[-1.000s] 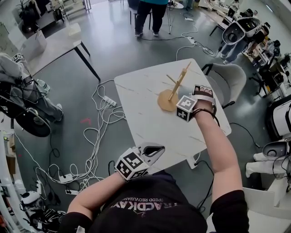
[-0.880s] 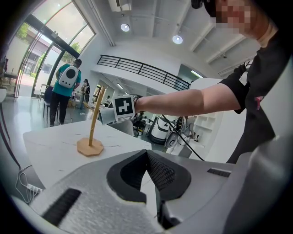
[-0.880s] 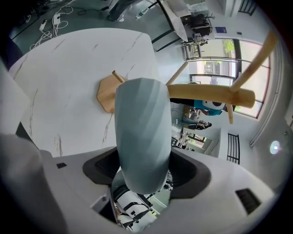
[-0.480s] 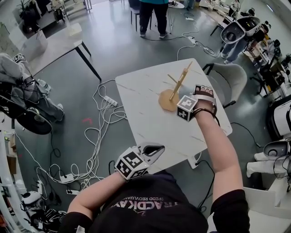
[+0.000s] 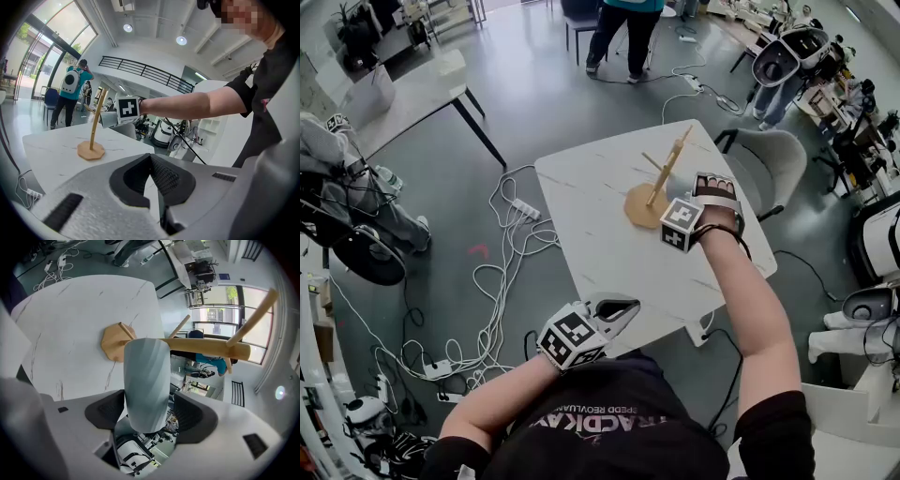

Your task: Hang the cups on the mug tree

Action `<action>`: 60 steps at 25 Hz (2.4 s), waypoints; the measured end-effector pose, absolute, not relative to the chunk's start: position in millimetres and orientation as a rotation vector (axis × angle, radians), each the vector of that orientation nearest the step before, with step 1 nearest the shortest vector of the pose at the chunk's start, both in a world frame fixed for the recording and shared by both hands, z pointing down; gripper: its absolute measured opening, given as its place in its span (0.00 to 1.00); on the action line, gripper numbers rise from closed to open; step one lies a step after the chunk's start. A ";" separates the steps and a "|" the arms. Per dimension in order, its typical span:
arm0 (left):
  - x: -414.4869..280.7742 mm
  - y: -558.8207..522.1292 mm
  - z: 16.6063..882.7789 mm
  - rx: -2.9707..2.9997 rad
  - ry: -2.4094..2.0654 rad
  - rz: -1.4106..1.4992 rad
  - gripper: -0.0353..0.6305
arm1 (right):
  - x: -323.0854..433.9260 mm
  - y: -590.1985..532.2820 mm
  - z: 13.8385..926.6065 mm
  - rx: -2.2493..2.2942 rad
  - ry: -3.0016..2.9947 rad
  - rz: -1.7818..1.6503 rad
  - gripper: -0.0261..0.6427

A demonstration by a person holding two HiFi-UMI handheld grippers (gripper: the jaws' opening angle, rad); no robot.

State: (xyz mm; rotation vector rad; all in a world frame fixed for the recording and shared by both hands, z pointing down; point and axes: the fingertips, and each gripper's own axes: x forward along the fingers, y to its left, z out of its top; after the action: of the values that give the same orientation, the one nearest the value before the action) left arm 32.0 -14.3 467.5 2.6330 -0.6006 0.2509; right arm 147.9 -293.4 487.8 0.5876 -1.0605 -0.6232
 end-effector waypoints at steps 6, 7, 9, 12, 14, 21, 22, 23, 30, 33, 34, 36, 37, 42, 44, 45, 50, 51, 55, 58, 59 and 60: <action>35.8 -10.3 468.4 2.637 -0.589 0.250 0.04 | 136.6 -270.8 477.9 0.610 -1.161 -0.649 0.51; 36.1 -10.0 468.9 2.636 -0.587 0.249 0.04 | 132.5 -266.2 475.6 0.620 -1.193 -0.657 0.51; 37.4 -9.8 468.8 2.634 -0.581 0.247 0.04 | 124.3 -255.5 472.1 0.640 -1.282 -0.650 0.51; 39.4 -8.7 467.1 2.635 -0.568 0.247 0.04 | 113.7 -235.7 469.2 0.696 -1.471 -0.546 0.32; 40.5 -8.4 466.0 2.634 -0.558 0.244 0.04 | 110.9 -224.1 469.2 0.743 -1.597 -0.442 0.06; 45.8 -4.7 465.8 2.623 -0.547 0.232 0.04 | 91.5 -179.9 470.9 0.896 -2.080 0.061 0.06; 45.6 -4.6 465.7 2.620 -0.547 0.229 0.04 | 88.2 -173.8 471.7 0.906 -2.114 0.103 0.06; 45.2 -4.4 465.8 2.618 -0.548 0.228 0.04 | 84.4 -167.9 472.2 0.911 -2.141 0.127 0.06; 35.7 -0.9 473.1 2.563 -0.563 0.211 0.04 | 53.1 -109.5 470.8 0.917 -2.453 0.512 0.06; 30.8 2.5 479.8 2.538 -0.571 0.210 0.04 | 45.1 -81.9 468.6 0.928 -2.570 0.731 0.06; 29.2 3.9 481.8 2.535 -0.571 0.212 0.04 | 42.8 -72.8 469.6 0.929 -2.587 0.770 0.06; 25.6 7.4 485.8 2.530 -0.572 0.220 0.04 | 38.0 -53.5 473.4 0.922 -2.601 0.821 0.06; 23.3 9.3 487.5 2.527 -0.574 0.223 0.04 | 35.8 -43.7 475.6 0.916 -2.605 0.844 0.06; 4.8 17.5 496.3 2.502 -0.606 0.224 0.04 | 26.8 -4.9 484.7 0.875 -2.609 0.931 0.06; -3.0 22.0 498.7 2.487 -0.621 0.220 0.04 | 22.4 6.7 485.9 0.855 -2.614 0.952 0.06; -6.1 24.3 499.2 2.480 -0.627 0.218 0.04 | 20.2 11.5 485.6 0.846 -2.618 0.961 0.06; -17.8 32.8 499.0 2.452 -0.656 0.187 0.04 | 7.6 29.9 485.9 0.806 -2.633 0.992 0.06; -19.2 34.0 498.8 2.448 -0.661 0.183 0.04 | 4.9 33.3 486.8 0.795 -2.632 0.994 0.06; -21.0 39.1 499.8 2.445 -0.679 0.179 0.04 | -2.4 47.5 492.5 0.751 -2.627 0.998 0.06; -26.5 42.4 502.6 2.438 -0.692 0.176 0.04 | -8.5 54.4 496.2 0.735 -2.628 0.996 0.06; -28.7 43.6 503.0 2.435 -0.695 0.175 0.04 | -10.2 55.9 496.4 0.734 -2.628 0.998 0.06; -30.4 45.0 502.9 2.431 -0.698 0.173 0.04 | -11.5 57.5 496.3 0.734 -2.628 1.002 0.06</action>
State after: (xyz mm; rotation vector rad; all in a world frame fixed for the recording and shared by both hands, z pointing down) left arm -30.4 45.0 502.9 2.4312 -0.6980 0.1734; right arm -11.5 57.5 496.3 0.7340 -2.6283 1.0018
